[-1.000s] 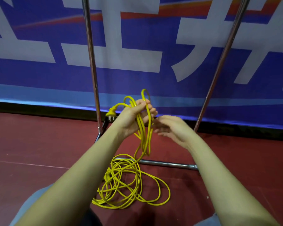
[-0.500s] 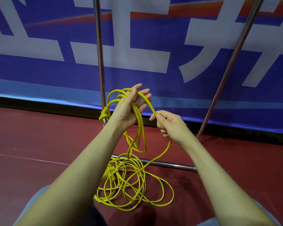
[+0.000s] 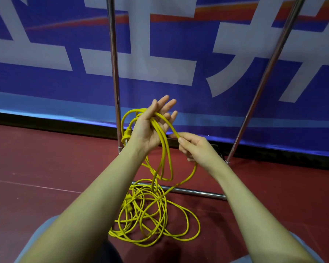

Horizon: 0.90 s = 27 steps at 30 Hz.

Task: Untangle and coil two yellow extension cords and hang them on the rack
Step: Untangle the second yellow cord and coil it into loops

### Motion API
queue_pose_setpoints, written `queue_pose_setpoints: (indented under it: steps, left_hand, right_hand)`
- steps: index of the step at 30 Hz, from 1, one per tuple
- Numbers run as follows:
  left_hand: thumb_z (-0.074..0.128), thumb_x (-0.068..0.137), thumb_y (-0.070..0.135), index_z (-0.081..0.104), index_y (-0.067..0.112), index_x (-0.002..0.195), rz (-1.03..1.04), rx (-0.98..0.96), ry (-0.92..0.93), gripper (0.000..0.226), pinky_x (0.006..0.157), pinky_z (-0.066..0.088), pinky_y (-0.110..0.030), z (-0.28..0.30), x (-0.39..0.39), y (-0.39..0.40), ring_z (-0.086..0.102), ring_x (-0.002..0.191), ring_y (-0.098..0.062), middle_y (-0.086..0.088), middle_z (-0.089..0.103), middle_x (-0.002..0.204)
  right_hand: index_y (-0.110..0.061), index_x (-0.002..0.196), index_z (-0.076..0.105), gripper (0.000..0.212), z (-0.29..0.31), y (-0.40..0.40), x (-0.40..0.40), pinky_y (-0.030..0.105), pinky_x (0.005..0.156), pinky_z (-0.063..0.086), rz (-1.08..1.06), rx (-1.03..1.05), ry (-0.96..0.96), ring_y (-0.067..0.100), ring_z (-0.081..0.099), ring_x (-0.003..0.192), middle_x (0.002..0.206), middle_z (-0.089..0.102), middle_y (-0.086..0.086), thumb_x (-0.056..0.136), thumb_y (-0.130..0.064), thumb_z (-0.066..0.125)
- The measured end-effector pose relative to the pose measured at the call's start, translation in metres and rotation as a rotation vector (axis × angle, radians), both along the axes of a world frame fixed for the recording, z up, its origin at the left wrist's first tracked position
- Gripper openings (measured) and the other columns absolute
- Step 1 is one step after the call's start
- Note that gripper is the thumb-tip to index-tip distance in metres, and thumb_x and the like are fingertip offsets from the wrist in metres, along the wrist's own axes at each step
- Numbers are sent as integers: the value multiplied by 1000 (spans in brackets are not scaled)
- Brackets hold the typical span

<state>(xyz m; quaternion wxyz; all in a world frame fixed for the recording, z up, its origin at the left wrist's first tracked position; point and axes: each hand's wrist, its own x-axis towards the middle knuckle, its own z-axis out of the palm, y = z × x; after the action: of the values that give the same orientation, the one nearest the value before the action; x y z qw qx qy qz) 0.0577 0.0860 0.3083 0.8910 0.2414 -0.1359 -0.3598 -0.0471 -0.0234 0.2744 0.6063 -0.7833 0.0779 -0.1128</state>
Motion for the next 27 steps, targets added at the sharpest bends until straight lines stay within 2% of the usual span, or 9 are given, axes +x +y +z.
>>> queue_pose_setpoints:
  steps: [4, 7, 9, 11, 13, 17, 21, 23, 27]
  left_hand:
    - [46, 94, 22, 56, 16, 117, 12, -50, -3, 25, 71, 57, -25, 0, -2, 1, 36, 34, -3, -11, 71, 102]
    - [42, 98, 20, 55, 18, 119, -26, -45, -47, 25, 74, 58, -27, 0, -1, 3, 59, 49, -5, -10, 71, 106]
    - [37, 100, 23, 59, 14, 112, -41, -5, -70, 26, 75, 59, -29, 2, -2, 2, 67, 63, -7, -5, 73, 94]
    - [32, 102, 26, 59, 11, 104, -47, 27, -48, 30, 54, 55, -20, 5, -1, 0, 53, 42, -2, 3, 65, 66]
    - [30, 103, 29, 57, 11, 98, -45, 59, -47, 33, 36, 37, -12, 6, 1, -1, 32, 30, -2, 7, 44, 48]
    - [29, 103, 35, 52, 14, 82, -27, 61, -26, 37, 31, 28, -9, 4, 14, 3, 27, 27, -2, 8, 34, 41]
    - [31, 102, 37, 48, 18, 75, -1, 77, 31, 37, 35, 36, -12, -1, 26, 11, 33, 32, -2, 8, 36, 42]
    - [32, 102, 36, 54, 17, 71, -4, 101, 20, 42, 36, 35, -12, -4, 28, 13, 34, 33, -3, 9, 39, 45]
    - [32, 102, 36, 62, 16, 56, -39, 145, -93, 59, 29, 21, -13, -6, 27, 17, 26, 26, -2, 7, 39, 42]
  right_hand:
    - [-25, 99, 61, 26, -2, 8, 3, 12, 46, 28, 129, 14, 37, -1, 30, 46, 58, 35, -7, 100, -11, 39]
    - [-25, 93, 61, 26, 0, 8, 2, 13, 47, 29, 167, 18, 58, 0, 31, 46, 59, 34, -5, 100, -12, 40]
    - [-25, 90, 61, 27, 0, 8, 1, 12, 46, 30, 169, 55, 64, 0, 31, 45, 60, 35, -3, 100, -11, 40]
    - [-23, 81, 59, 30, -3, 6, 1, 13, 42, 28, 177, 154, 54, 2, 30, 43, 59, 36, -2, 100, -10, 40]
    - [-14, 79, 56, 24, -9, 3, 0, 15, 41, 30, 193, 201, 69, 5, 30, 41, 54, 37, -3, 99, -11, 42]
    - [-6, 73, 60, 27, -24, -9, -5, 19, 56, 46, 136, 101, 172, 9, 43, 46, 54, 44, 2, 96, -18, 50]
    - [-16, 68, 53, 30, -41, -22, -12, 11, 65, 42, 35, -62, 306, 6, 54, 66, 76, 62, 6, 96, -24, 50]
    - [-13, 72, 52, 26, -44, -26, -14, 20, 61, 44, -18, 103, 286, 9, 50, 56, 64, 54, 2, 97, -20, 49]
    - [-8, 87, 52, 10, -32, -37, -15, 16, 40, 24, -93, 576, 58, 4, 26, 39, 50, 34, -6, 88, 1, 48]
